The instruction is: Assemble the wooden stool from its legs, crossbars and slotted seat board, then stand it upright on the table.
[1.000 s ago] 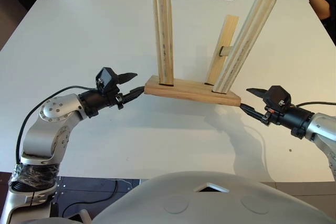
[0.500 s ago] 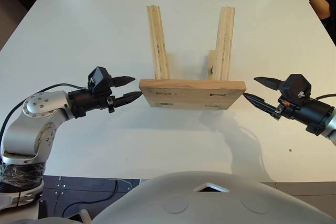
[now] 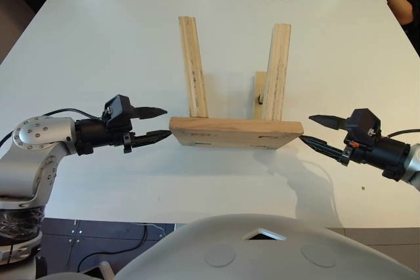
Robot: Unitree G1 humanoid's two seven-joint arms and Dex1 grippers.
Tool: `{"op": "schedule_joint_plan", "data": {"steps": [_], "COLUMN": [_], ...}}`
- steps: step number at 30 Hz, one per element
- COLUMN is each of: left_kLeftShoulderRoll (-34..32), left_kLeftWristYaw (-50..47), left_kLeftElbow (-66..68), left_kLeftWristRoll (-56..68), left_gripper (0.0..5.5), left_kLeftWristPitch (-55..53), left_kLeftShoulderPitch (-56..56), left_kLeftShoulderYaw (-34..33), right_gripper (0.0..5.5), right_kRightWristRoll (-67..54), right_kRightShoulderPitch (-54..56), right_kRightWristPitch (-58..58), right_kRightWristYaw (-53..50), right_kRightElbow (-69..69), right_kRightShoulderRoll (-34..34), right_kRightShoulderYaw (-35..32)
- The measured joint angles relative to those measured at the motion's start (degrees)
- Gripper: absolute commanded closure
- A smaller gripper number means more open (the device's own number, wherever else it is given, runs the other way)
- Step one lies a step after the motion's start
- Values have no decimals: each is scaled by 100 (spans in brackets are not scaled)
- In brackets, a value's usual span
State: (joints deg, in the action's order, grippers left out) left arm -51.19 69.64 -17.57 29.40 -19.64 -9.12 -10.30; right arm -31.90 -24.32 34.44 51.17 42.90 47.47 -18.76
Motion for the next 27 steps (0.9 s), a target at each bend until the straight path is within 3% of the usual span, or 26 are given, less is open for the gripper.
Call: {"op": "schedule_joint_plan", "data": {"steps": [5, 14, 19, 27], "left_kLeftShoulderRoll": [31, 317, 621, 971], "left_kLeftWristYaw": [278, 533, 476, 215], "left_kLeftElbow": [1092, 1680, 1822, 2083], "left_kLeftWristRoll": [-600, -1175, -1432, -1702], "left_gripper": [270, 270, 270, 270], "left_kLeftWristPitch": [1130, 2132, 2430, 2699], "left_kLeftShoulderPitch": [121, 6, 200, 450], "left_kLeftShoulderYaw": [217, 1004, 1416, 1679], "right_gripper": [280, 280, 280, 280], "right_kRightWristRoll": [643, 1546, 2027, 2227], "right_kRightShoulderPitch": [-225, 31, 642, 1137], "right_kRightWristPitch": [-776, -1902, -2365, -2663], "right_kRightWristYaw": [549, 716, 651, 722], "right_kRightElbow": [-907, -2026, -2532, -3018], "right_kRightShoulderRoll": [236, 17, -224, -419], "right_kRightShoulderYaw": [380, 1566, 2199, 2658]}}
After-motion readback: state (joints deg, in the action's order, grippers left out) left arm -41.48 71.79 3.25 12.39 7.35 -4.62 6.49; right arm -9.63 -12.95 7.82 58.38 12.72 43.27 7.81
